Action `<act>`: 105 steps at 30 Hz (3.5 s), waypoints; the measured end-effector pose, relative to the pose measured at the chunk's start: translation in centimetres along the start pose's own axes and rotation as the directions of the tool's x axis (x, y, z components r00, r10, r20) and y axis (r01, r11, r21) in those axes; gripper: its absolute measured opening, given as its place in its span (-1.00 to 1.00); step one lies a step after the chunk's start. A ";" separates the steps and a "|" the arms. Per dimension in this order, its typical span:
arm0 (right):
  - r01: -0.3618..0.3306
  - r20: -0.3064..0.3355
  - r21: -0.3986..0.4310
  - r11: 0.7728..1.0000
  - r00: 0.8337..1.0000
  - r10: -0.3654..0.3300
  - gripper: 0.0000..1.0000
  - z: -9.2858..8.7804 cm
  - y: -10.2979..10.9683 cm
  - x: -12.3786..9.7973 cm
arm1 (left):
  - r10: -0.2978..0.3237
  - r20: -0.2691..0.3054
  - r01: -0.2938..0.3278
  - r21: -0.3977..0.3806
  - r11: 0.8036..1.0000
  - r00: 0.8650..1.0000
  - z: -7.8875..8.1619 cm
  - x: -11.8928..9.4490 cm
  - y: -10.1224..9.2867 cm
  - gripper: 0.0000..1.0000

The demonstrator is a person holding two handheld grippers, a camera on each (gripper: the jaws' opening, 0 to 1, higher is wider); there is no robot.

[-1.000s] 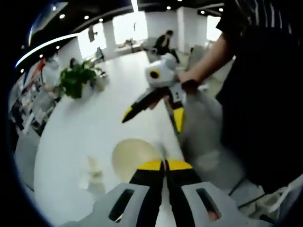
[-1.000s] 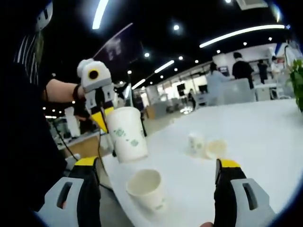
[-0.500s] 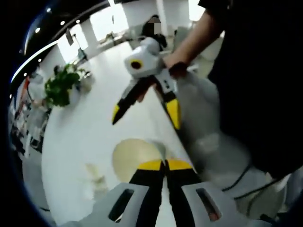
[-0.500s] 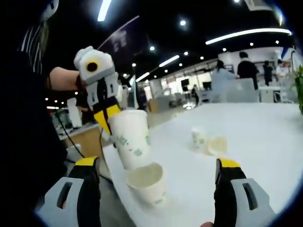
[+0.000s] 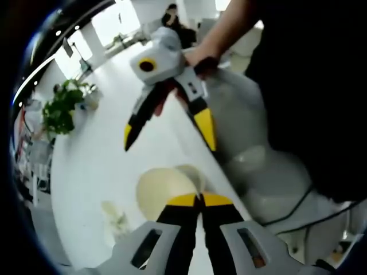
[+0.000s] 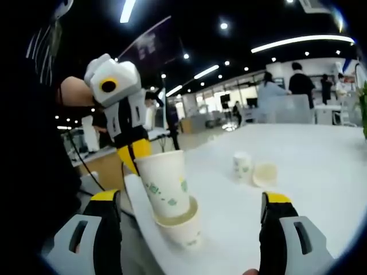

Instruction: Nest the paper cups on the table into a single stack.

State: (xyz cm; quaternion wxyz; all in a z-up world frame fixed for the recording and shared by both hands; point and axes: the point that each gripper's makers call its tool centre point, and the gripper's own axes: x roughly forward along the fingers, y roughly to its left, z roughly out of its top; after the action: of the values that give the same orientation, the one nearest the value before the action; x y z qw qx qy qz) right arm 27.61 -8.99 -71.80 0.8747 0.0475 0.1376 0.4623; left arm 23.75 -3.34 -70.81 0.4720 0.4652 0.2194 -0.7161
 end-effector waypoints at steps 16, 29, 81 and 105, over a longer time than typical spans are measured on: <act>0.002 -0.003 0.016 1.000 1.000 -0.002 1.00 -0.2 0.1 -0.1 | -0.045 -0.031 0.046 0.009 0.999 0.998 -0.8 2.5 0.3 -0.99; 0.013 0.009 0.028 1.000 1.000 -0.013 1.00 -0.1 -0.2 -0.4 | -0.088 0.010 0.089 -0.057 0.994 0.996 -0.1 4.1 0.0 -0.84; 0.023 -0.025 0.073 0.997 0.999 -0.021 0.99 -0.5 -0.7 -0.2 | 0.511 0.232 -0.225 -0.696 0.681 0.828 -5.4 -4.3 5.1 0.15; 0.060 -0.039 0.077 0.995 0.998 -0.057 1.00 -0.1 -2.3 -0.5 | 0.630 0.198 -0.302 -0.746 0.594 0.751 -8.0 -4.9 4.7 0.97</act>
State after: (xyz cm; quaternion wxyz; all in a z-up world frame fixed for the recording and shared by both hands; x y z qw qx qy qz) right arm 29.16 -10.74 -72.23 0.8826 0.0693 0.1728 0.4316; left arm 32.18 2.85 -69.76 0.8185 0.1275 0.2149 -0.5174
